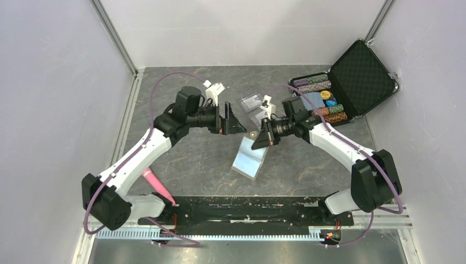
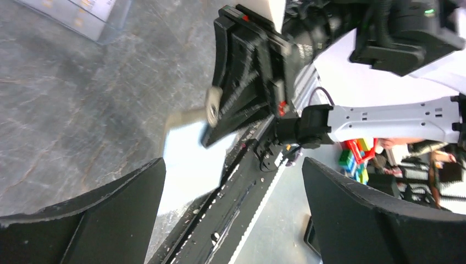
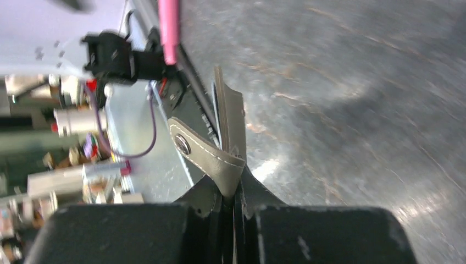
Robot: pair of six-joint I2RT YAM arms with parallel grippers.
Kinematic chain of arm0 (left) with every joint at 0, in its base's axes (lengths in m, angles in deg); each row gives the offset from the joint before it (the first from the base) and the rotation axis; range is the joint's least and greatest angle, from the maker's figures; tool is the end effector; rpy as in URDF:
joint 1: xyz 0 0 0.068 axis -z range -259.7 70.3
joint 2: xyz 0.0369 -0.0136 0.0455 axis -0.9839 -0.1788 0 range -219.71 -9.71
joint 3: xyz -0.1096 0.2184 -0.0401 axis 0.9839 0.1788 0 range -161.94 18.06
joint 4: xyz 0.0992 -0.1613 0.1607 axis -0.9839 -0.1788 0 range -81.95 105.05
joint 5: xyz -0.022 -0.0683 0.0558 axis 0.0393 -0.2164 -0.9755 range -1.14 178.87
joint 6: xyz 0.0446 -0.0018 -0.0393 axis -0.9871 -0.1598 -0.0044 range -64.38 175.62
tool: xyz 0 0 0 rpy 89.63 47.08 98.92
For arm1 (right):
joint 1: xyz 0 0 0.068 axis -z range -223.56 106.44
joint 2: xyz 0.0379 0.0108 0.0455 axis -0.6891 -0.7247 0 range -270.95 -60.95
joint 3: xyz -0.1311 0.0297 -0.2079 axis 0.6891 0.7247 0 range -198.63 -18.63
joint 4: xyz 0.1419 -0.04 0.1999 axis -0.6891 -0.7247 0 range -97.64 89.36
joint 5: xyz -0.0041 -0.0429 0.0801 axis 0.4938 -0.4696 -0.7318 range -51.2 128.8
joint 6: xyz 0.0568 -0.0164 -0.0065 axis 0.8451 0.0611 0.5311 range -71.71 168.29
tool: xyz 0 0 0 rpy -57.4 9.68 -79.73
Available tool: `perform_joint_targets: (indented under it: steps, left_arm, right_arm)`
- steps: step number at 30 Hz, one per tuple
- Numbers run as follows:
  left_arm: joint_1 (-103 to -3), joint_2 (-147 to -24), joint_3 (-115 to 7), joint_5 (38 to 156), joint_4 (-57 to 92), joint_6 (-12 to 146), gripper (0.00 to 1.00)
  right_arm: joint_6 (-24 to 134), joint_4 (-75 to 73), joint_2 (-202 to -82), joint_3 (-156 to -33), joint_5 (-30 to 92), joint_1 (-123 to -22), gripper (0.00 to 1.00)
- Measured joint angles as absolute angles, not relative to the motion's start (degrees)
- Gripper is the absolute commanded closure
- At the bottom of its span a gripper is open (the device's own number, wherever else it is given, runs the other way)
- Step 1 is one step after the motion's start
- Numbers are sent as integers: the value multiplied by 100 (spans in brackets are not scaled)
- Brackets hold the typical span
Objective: Put the credit cards into the card holder
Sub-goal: Place the card holder at the center of the board.
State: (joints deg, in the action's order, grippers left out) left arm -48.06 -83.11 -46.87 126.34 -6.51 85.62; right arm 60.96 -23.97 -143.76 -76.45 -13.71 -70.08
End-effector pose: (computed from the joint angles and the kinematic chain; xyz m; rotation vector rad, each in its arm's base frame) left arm 0.2273 -0.1712 0.3125 0.4656 2.2110 -1.3015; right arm 0.2457 0.1612 0.2311 -0.7344 2.3205 1.4170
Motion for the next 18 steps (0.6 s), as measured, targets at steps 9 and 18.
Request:
perform_joint_targets:
  steps: [9,18]
  left_arm:
    - [-4806,-7669,-4683,11937,-771,8566,0]
    - [-4806,-7671,-4219,12083,-459,8669,0]
  right_arm:
    - [8423,-146,-13808,-5307,-317,-6093,100]
    - [9597,849,-12879,-3458,830,-6084,64]
